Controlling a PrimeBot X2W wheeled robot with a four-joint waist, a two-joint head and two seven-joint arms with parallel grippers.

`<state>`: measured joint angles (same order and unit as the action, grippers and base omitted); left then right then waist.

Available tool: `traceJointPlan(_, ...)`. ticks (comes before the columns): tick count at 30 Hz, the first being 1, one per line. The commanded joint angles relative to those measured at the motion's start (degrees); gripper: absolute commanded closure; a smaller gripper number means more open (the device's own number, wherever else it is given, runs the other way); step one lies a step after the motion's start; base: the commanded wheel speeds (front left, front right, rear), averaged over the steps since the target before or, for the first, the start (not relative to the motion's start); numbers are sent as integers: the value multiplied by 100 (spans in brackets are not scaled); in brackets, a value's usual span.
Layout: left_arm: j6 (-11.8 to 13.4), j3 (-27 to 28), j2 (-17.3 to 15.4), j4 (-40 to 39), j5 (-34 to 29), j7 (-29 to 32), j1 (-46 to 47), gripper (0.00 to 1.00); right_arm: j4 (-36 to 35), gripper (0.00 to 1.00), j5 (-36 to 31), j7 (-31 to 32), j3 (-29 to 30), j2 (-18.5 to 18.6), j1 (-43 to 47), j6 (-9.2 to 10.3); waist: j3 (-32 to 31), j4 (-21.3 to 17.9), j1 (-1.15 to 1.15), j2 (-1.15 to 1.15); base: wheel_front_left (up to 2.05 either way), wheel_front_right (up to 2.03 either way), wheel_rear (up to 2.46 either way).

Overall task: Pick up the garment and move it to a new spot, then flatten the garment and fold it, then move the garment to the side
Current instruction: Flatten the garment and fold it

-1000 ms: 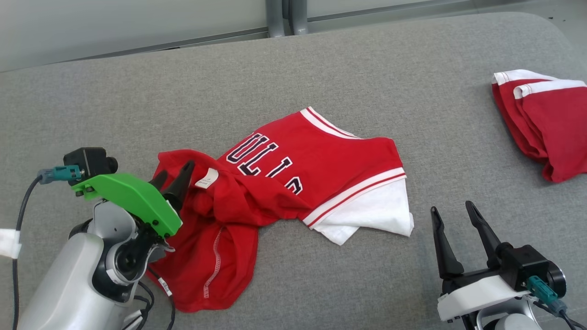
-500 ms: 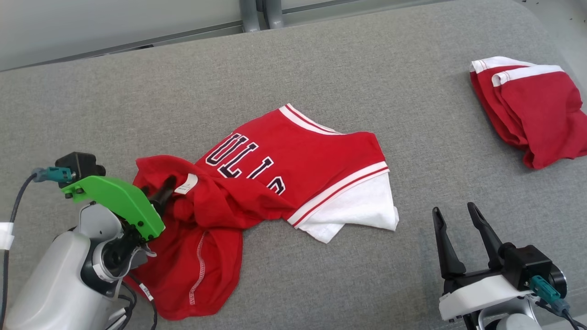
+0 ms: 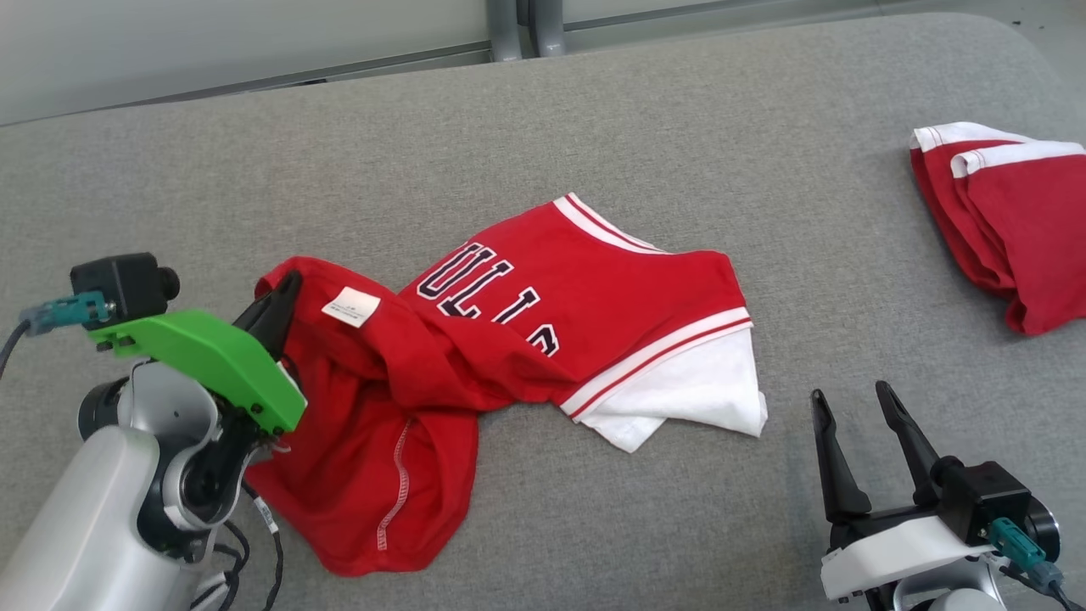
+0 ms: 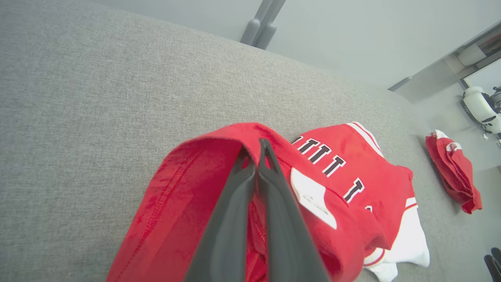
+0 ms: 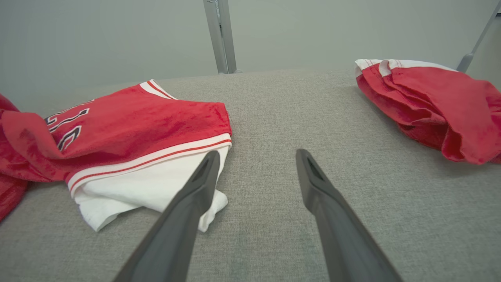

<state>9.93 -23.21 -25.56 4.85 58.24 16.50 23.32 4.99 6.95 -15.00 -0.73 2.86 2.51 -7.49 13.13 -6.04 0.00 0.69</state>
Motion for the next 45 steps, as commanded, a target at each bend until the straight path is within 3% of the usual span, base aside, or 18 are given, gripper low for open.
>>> traceJointPlan(1,103,50,-109,-305,-54,-69,-270,100,-15,0,-15,-24,10,9,75,0,-70,134,0,-69,0,0,0)
traceJointPlan(8,507,304,-435,-1874,-52,-344,-1470,100,-47,0,-27,-22,25,10,181,0,-122,388,0,-69,0,0,0)
traceJointPlan(16,701,521,-775,-3981,-16,-359,-2265,100,-106,0,-108,58,-1,12,138,0,-203,747,0,-69,0,0,0)
traceJointPlan(22,870,397,-904,-4669,-104,-216,-2559,100,-96,0,-90,86,-62,12,103,0,-208,752,0,-69,0,0,0)
traceJointPlan(30,841,225,-609,-3694,131,-646,-3608,100,-30,0,-35,38,-73,13,199,0,-111,702,0,-69,0,0,0)
traceJointPlan(37,339,323,-231,-2185,477,-1196,-3977,100,-59,0,-184,110,-11,16,164,0,-177,710,0,-69,0,0,0)
traceJointPlan(42,2,297,-81,-1640,585,-1362,-4006,100,-129,0,-206,169,54,32,242,0,-242,772,0,-69,0,0,0)
traceJointPlan(45,-111,332,2,-1397,663,-1469,-4023,75,-166,0,-213,188,61,32,285,0,-251,809,0,-69,0,0,0)
